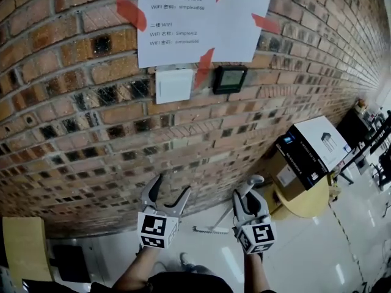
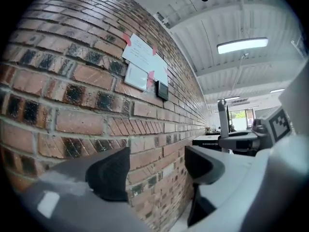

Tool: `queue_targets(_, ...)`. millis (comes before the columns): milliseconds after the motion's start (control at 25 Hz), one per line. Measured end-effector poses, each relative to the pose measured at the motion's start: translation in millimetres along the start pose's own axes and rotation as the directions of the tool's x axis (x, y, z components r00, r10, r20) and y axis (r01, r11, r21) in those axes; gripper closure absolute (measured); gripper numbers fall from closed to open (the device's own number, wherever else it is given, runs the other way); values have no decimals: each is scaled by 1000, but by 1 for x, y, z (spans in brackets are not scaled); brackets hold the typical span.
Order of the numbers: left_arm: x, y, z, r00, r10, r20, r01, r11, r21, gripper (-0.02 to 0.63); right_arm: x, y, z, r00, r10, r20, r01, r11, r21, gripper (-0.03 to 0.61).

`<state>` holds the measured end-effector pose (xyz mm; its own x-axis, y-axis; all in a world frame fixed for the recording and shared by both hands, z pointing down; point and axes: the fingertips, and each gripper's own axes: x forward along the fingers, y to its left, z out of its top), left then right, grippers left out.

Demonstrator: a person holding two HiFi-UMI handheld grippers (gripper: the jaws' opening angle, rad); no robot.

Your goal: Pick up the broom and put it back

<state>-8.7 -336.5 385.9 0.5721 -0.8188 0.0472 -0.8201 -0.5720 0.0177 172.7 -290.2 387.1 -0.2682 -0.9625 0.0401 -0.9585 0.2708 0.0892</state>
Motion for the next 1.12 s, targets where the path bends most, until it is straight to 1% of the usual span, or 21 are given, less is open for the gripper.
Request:
queue_targets(160,18,-21,-24,998,-51,-49,53,997,51,256,-19,-34,-48,996,-17,-92,19,1000,16,468)
queue_targets(240,26,-32,-37,994,-84,-74,89,994,62,256,-29,-45,-75,989,-21,-144,24,1000,20,469)
queue_targets(360,36,-46,-59,985,-128,-112,134,990,51,256,-40,-54,-115,978,-7,-208,12,1000,25,469)
queue_targets(480,45,-57,-80,976,-164,-144,169,985,24,256,-47,-64,-154,965,16,-264,-6,999,39,469)
queue_targets(600,53,-63,-94,967,-193,-165,195,981,-3,256,-46,-73,-195,942,12,-336,0,999,36,469)
queue_targets(760,64,-60,-110,963,-192,-190,193,981,-13,256,-28,-75,-244,916,26,-401,-8,999,46,469)
queue_targets(880,64,-58,-118,959,-183,-214,184,983,-17,256,-14,-68,-279,893,64,-445,-42,997,60,469)
queue_targets(1000,58,-47,-127,959,-154,-238,154,988,-21,256,9,-57,-308,875,116,-471,-84,993,89,469)
queue_targets(1120,49,-29,-136,959,-103,-264,100,995,-22,256,37,-50,-334,857,156,-491,-112,987,118,469)
